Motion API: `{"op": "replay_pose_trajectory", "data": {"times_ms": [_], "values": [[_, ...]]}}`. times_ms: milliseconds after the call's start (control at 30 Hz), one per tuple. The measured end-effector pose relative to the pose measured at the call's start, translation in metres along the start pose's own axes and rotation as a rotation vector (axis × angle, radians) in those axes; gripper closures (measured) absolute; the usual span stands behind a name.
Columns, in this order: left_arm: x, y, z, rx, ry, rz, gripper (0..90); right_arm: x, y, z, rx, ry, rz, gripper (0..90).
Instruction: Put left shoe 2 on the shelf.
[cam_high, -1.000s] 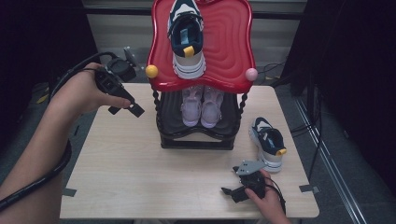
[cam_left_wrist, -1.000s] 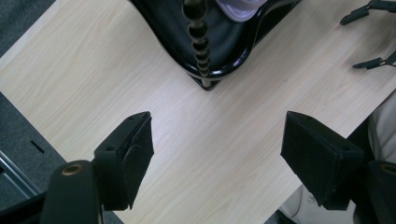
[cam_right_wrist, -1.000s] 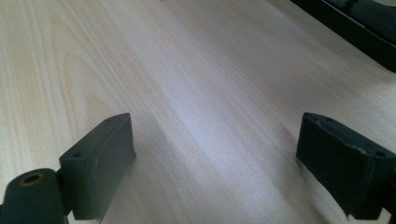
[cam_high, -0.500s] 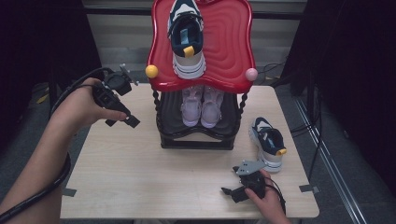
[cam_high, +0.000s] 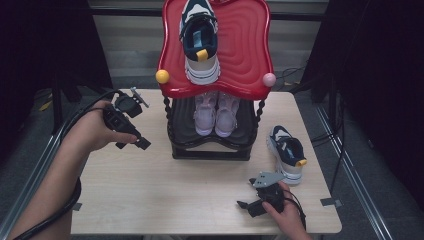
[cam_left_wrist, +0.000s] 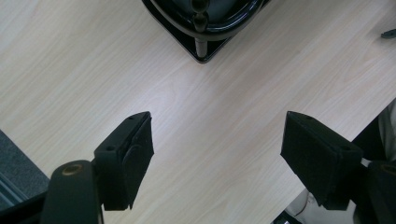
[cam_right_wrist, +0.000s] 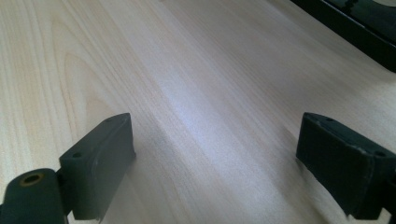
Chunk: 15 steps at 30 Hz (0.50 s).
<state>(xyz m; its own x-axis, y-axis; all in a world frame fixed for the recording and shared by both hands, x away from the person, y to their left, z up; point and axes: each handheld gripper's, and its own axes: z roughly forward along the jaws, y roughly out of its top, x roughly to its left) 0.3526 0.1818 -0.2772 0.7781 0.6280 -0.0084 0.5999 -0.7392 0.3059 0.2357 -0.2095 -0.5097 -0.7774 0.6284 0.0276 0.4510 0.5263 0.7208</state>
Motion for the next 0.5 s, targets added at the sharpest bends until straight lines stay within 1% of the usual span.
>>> {"op": "replay_pose_trajectory", "data": {"times_ms": [100, 200, 333, 500], "values": [[0.001, -0.003, 0.008, 0.000, -0.006, -0.006, 24.8, 0.000, 0.000, 0.000, 0.000, 0.000, 0.000, 10.7], [0.001, -0.007, 0.017, 0.017, -0.007, -0.005, 24.8, 0.000, 0.000, 0.000, -0.002, -0.001, 0.000, 10.7], [0.001, -0.010, 0.029, 0.028, -0.024, -0.006, 24.8, 0.000, 0.000, 0.000, -0.002, 0.000, -0.001, 10.7], [0.000, -0.014, 0.042, 0.025, -0.036, -0.008, 24.8, 0.000, 0.000, 0.000, -0.002, 0.000, -0.001, 10.7]]}}
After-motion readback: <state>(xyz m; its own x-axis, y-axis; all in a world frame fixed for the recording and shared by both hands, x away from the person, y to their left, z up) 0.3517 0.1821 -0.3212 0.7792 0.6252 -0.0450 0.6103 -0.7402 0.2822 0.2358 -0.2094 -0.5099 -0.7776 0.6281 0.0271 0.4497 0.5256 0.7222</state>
